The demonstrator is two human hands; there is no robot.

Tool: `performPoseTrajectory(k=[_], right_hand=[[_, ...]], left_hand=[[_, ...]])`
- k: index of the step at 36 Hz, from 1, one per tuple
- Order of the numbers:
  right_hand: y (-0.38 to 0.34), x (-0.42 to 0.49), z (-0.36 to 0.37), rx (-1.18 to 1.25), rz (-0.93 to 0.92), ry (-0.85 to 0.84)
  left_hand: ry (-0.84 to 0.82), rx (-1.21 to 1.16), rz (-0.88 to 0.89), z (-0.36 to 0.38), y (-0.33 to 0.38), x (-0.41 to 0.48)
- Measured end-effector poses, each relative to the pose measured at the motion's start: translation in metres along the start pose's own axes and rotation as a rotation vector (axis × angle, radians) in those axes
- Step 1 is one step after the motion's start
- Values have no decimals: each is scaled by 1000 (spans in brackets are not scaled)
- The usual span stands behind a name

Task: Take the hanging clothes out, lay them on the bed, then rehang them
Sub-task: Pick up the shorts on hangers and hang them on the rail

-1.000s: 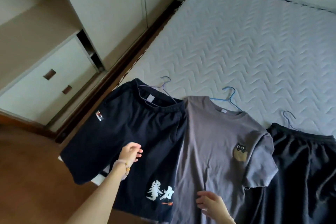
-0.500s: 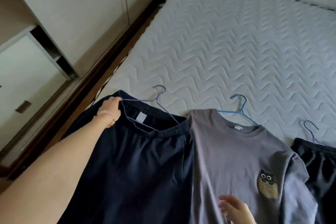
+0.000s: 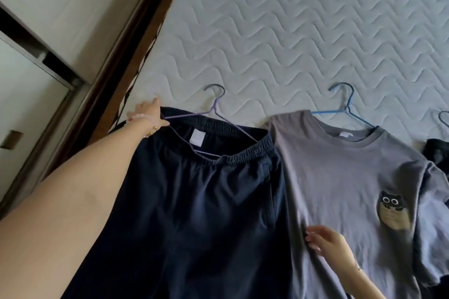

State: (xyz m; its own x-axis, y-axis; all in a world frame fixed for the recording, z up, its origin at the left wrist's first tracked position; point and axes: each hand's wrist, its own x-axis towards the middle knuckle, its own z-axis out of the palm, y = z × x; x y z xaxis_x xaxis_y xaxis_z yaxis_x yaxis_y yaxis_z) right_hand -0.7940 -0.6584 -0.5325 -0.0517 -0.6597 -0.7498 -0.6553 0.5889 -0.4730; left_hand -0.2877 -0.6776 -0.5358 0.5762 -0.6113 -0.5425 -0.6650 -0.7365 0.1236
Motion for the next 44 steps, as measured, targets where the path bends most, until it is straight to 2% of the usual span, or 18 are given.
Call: performPoseTrajectory(k=[5,12,20,28,33,38,44], right_hand=[[-11,-17,-7,-33,-14,13],[-41,-37,-31,1,-65,38],[-52,-56,-87,152,-117,48],[-26,-72,-158,183,-146,91],[-1,-71,-225,191,-180,139],[27,-52,-306,231,-217,156],[59,-2,-396,236,-211,185]], left_hand=[[-109,-177,157,-2,-21,-24],[-13,-329,230,-48,-37,-86],[151,-511,356,-119,-2,-203],[127,-706,518,-138,131,-269],[74,-666,575,-103,223,-292],[77,-568,503,-37,300,-300],[193,-509,369,19,381,-291]])
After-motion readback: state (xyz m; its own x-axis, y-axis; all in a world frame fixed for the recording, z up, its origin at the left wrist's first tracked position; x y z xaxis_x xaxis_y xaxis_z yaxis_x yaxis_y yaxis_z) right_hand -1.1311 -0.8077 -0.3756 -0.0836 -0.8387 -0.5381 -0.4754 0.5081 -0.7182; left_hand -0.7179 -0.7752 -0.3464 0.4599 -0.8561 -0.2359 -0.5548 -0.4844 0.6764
